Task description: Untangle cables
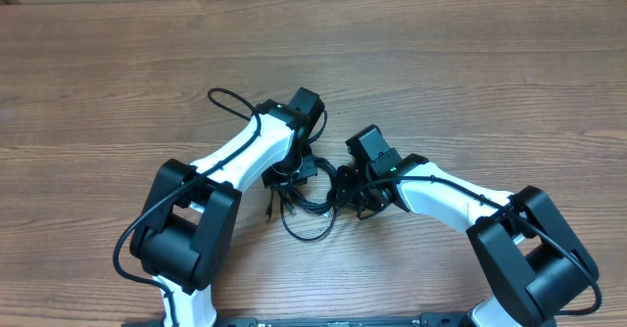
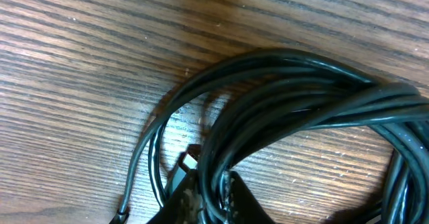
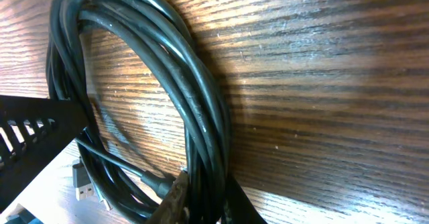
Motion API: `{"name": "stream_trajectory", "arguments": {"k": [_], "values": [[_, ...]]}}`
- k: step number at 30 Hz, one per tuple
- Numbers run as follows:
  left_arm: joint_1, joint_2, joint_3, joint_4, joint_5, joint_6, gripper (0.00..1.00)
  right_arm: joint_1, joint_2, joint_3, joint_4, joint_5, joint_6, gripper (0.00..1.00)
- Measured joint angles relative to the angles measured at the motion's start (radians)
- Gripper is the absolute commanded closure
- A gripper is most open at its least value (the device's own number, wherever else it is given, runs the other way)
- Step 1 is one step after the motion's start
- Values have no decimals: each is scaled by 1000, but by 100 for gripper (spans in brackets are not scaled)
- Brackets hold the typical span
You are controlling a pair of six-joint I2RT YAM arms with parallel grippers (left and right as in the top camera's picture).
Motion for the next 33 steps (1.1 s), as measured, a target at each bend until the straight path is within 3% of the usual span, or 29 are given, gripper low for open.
{"name": "stream_trajectory", "arguments": {"k": [28, 32, 33], "values": [[0, 0, 0, 24, 1, 0, 79, 0, 0, 0, 1, 0, 0, 89], [0, 0, 0, 27, 3, -5, 59, 0, 0, 0, 1, 0, 0, 89], [0, 0, 0, 27, 4, -6, 60, 0, 0, 0, 1, 0, 0, 89]]}}
